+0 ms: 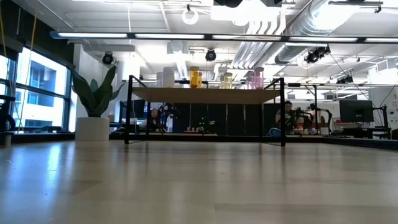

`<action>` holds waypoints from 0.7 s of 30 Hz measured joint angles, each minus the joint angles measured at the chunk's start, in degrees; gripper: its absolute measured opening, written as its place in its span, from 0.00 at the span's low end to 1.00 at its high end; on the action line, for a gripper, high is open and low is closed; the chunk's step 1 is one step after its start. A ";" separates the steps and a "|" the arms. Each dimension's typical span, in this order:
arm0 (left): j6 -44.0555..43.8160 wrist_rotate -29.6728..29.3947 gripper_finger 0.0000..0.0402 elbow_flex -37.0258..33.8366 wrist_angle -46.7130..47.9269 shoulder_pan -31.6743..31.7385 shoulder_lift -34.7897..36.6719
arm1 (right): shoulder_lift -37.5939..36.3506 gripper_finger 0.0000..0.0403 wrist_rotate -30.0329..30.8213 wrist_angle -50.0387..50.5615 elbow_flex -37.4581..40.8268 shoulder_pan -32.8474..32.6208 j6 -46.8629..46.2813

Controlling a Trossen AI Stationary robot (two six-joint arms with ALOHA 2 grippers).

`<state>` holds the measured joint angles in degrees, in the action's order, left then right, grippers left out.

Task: Pick and place medicine bottles onto shelf by color
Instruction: Put the yellow pill bottle on the shelf aligned with the other yellow pill bottle

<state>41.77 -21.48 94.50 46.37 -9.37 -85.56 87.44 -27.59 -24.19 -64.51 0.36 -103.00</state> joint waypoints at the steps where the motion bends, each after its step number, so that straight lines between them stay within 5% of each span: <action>1: 0.01 0.35 0.35 0.00 -0.02 0.00 -0.02 | 0.00 0.24 -0.15 -0.06 0.00 0.00 0.00; 21: 0.47 5.71 0.26 0.02 -0.33 0.07 -0.44 | 0.00 0.24 -2.89 -0.01 0.00 -0.01 0.01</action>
<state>42.24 -15.77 94.52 46.04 -9.30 -86.00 87.44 -30.48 -24.21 -64.51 0.35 -102.99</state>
